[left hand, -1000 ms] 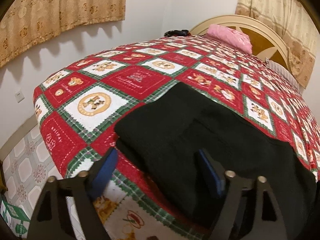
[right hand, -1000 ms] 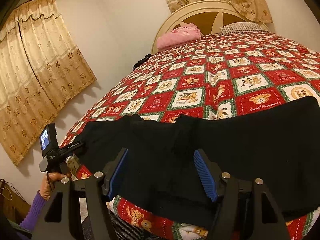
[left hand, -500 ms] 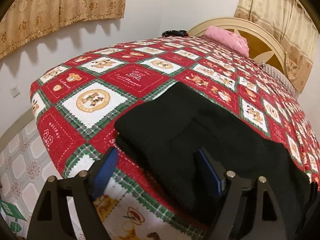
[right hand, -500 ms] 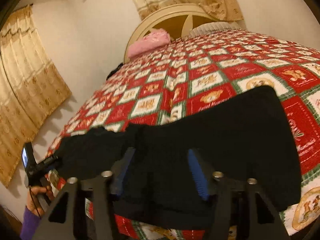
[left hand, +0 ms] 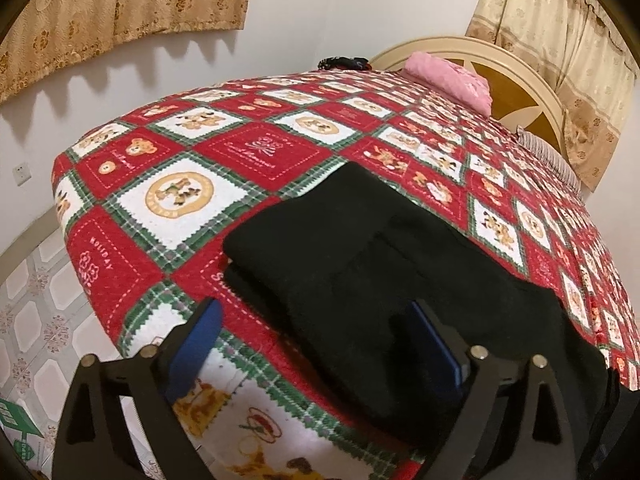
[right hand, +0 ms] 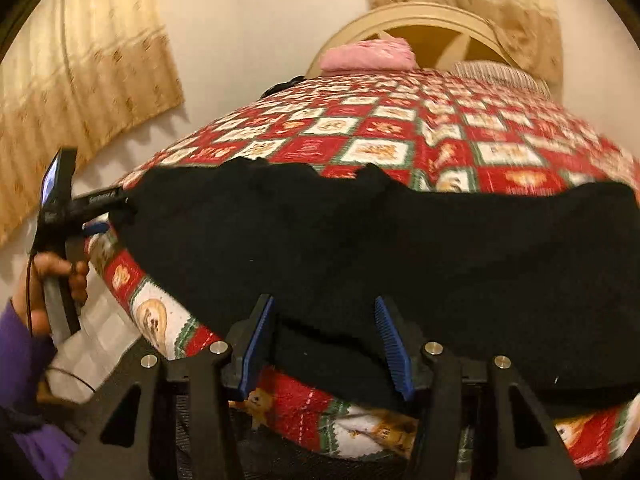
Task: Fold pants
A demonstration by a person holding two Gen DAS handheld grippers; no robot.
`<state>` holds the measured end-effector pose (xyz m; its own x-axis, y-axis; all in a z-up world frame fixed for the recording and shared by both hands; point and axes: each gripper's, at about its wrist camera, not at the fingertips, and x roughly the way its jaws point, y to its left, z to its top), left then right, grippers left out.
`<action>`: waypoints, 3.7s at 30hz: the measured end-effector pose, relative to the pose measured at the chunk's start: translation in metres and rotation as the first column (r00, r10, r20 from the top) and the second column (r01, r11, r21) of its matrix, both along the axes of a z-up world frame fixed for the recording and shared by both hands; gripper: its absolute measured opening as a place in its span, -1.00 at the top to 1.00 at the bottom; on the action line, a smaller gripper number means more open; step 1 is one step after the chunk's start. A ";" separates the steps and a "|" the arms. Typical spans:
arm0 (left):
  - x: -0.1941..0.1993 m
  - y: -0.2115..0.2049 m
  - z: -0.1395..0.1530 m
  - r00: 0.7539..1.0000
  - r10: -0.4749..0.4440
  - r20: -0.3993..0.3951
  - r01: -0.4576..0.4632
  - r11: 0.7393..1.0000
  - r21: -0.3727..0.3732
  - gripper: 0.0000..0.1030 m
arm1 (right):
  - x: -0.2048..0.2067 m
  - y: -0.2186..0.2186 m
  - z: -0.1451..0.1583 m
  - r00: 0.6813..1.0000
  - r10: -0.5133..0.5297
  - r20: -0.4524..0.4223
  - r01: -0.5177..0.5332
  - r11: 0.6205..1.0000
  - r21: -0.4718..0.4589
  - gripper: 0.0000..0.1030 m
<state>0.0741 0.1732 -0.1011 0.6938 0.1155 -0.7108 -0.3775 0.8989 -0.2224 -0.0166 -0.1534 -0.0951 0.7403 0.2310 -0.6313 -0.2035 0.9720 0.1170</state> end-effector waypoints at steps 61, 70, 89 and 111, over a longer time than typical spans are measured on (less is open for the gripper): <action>-0.012 0.014 0.023 0.967 0.022 0.253 0.037 0.973 -0.228 0.59 | 0.042 0.002 0.013 1.000 -0.014 0.016 0.010 0.975 0.223 -0.06; -0.023 -0.075 0.087 0.885 -0.268 0.381 0.292 0.956 -0.006 0.59 | 0.021 -0.067 0.047 0.987 -0.151 0.046 0.133 0.953 0.271 -0.06; -0.072 -0.286 0.076 0.499 -0.820 0.280 0.795 0.562 0.228 0.59 | -0.023 -0.168 0.029 0.965 -0.254 -0.060 0.252 0.849 0.465 -0.06; -0.098 -0.301 0.045 0.472 -0.878 0.082 0.783 0.460 0.418 -0.58 | -0.015 -0.170 0.031 0.977 -0.197 -0.078 0.200 0.737 0.646 -0.28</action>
